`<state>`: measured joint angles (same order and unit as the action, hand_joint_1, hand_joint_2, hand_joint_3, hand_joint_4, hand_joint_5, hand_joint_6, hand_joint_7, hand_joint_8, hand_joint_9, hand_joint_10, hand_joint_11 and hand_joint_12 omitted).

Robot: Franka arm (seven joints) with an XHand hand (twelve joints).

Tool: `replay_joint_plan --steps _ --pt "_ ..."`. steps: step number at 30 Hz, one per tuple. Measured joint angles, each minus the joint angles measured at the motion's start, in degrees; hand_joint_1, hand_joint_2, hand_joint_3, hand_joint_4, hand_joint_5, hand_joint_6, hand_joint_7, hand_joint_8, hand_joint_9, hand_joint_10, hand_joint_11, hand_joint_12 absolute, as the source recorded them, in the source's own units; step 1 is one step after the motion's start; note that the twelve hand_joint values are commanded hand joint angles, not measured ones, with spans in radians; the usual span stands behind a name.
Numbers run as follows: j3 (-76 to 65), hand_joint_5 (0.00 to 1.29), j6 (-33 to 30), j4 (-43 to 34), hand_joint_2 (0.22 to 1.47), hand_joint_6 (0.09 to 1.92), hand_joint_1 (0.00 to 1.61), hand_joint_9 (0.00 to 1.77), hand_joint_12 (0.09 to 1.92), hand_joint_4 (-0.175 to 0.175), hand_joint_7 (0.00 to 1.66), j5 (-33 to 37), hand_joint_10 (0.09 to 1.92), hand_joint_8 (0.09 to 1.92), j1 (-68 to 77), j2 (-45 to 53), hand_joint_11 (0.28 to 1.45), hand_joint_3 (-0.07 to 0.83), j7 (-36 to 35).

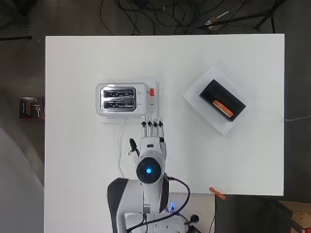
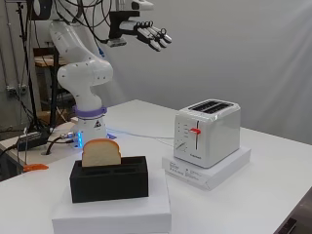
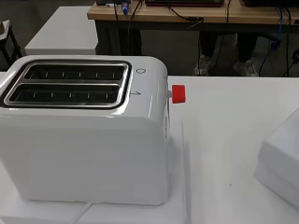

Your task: Teleoperate dual arm-hand system to toast a bread

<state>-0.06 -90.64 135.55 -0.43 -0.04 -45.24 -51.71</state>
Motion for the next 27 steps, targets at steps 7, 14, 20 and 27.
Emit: replay_joint_plan --steps 7,14,20,27 --pt "-1.56 0.27 1.31 -2.04 1.21 0.09 0.24 0.61 0.09 -0.065 0.47 -0.16 0.09 0.09 -0.48 1.03 0.49 0.004 0.34" --pt "-5.38 0.28 5.6 -7.32 1.19 0.09 0.28 0.59 0.09 -0.09 0.49 -1.71 0.09 0.09 -1.5 8.15 0.47 -0.002 2.79" --pt "-10.17 0.37 8.48 -12.1 1.18 0.09 0.2 0.63 0.09 -0.009 0.48 -5.54 0.09 0.09 -3.0 17.19 0.53 -0.003 11.38" --pt "-16.59 0.48 10.41 -14.31 1.07 0.09 0.22 0.78 0.09 -0.002 0.6 -7.76 0.09 0.09 -4.33 23.69 0.57 -0.01 20.63"
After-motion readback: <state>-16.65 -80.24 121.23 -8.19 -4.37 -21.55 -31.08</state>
